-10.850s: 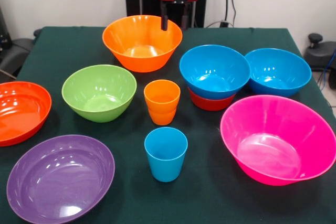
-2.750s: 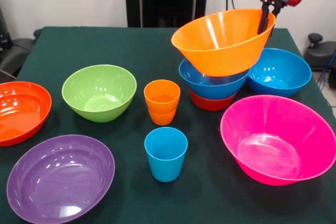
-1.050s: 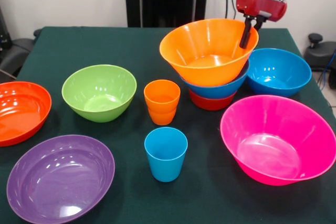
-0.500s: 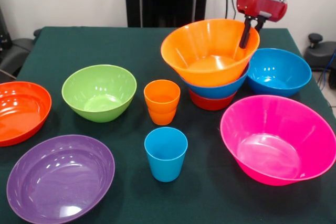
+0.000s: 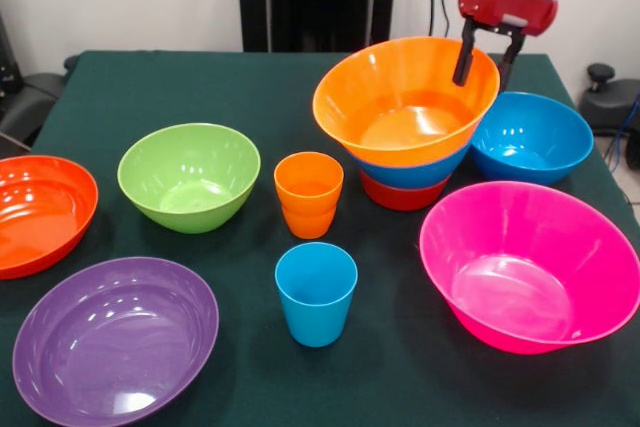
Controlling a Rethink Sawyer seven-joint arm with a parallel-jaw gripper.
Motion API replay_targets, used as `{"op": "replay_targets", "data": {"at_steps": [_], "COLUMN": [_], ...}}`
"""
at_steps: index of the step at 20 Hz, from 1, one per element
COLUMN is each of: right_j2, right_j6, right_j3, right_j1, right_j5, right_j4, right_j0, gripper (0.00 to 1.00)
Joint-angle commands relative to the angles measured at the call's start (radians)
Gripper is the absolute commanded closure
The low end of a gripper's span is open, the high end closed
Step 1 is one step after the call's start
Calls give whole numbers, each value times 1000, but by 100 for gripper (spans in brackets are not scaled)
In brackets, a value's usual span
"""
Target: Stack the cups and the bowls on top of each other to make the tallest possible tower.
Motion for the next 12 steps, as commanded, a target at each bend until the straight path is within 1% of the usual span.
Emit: {"op": "replay_targets", "data": {"at_steps": [1, 3, 6, 7, 9, 12], "right_j2": [126, 115, 120, 129, 178, 276], "right_j6": [124, 105, 53, 34, 6, -41], "right_j3": [11, 8, 11, 12, 29, 62], "right_j1": [-96, -108, -172, -195, -230, -254], "right_j5": [142, 170, 232, 245, 239, 214], "right_j4": [30, 21, -5, -15, -33, -70], "right_j0": [-12, -7, -25, -41, -99, -210], "gripper": [0, 0, 0, 0, 0, 0]}}
